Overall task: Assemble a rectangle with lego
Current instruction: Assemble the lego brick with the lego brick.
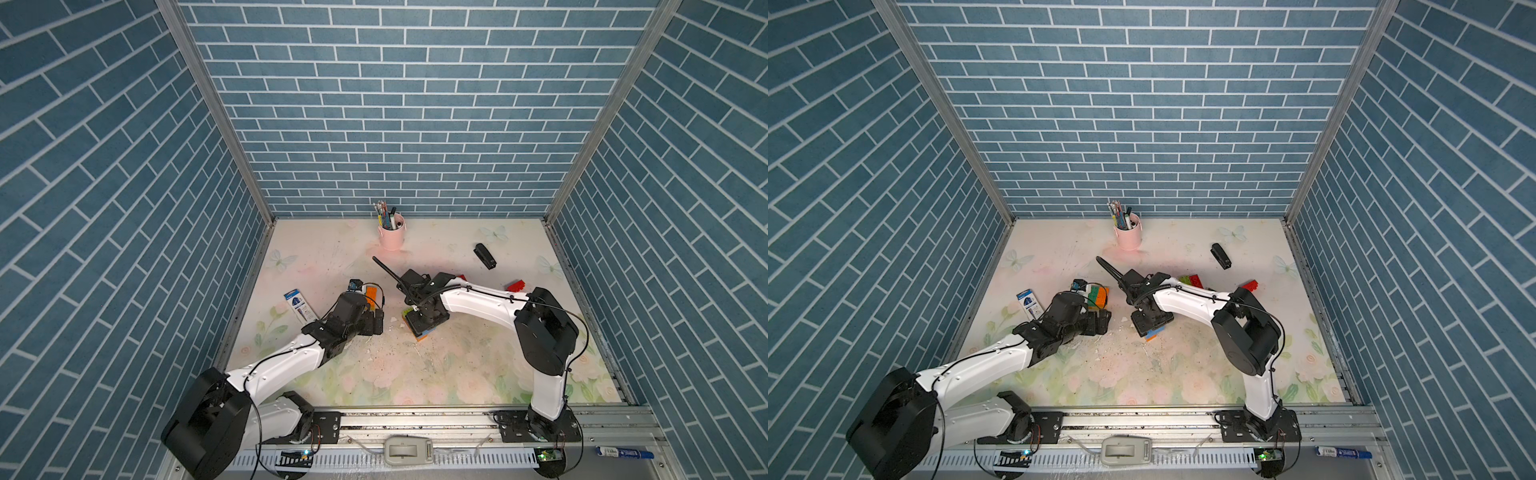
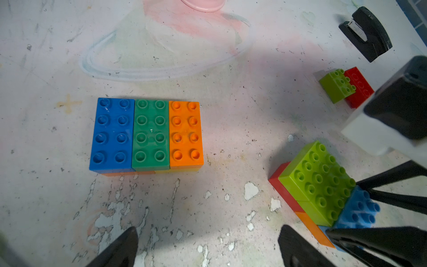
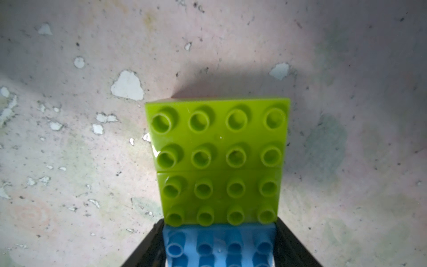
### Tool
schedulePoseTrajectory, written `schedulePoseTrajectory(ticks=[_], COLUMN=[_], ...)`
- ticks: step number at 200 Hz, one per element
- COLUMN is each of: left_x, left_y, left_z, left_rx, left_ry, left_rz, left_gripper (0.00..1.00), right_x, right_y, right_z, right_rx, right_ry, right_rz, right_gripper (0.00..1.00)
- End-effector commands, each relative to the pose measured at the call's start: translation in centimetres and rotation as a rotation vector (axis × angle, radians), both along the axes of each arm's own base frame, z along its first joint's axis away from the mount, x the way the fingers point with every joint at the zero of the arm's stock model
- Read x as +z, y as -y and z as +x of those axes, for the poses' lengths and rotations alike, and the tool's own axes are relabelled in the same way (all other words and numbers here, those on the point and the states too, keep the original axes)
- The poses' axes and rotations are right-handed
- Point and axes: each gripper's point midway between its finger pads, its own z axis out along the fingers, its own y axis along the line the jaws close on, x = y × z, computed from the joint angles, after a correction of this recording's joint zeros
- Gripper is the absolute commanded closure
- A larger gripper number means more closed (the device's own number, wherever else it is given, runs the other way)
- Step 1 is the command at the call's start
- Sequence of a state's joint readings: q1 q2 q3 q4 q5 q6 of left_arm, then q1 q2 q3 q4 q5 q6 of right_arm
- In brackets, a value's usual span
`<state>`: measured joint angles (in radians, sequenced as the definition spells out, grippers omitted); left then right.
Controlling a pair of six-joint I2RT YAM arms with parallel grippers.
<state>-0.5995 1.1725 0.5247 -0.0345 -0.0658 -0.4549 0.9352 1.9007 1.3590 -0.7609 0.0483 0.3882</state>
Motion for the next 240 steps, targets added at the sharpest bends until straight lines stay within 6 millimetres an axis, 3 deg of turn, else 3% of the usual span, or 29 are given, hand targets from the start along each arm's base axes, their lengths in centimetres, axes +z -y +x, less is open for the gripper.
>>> schedulePoseTrajectory(ticks=[1, 164, 208, 240], left_x=[-0.2, 0.5, 0.9, 1.3], left_y=[-0.4, -0.7, -0.8, -0.8], left_z=[-0.1, -0.3, -0.4, -0.3], left_rx=[-0.001, 0.010, 0.011, 0.014], left_ry=[0.003, 0.011, 0.013, 0.020], left_rz=[0.012, 0.008, 0.010, 0.008], left_gripper=[0.04, 0.05, 0.05, 0.05], right_x=[-4.3, -9.0, -8.8, -7.0], right_y=[2.1, 3.9, 3.8, 3.1], right_z=[-0.8, -2.3, -2.1, -1.7], right_rx=[-0.006, -0.013, -0.012, 0.011], right_ry=[-0.022, 0.033, 0.050, 0.052], right_rz=[-0.100, -0.162, -0.154, -0.146], right_gripper=[0.59, 0.67, 0.70, 0.64])
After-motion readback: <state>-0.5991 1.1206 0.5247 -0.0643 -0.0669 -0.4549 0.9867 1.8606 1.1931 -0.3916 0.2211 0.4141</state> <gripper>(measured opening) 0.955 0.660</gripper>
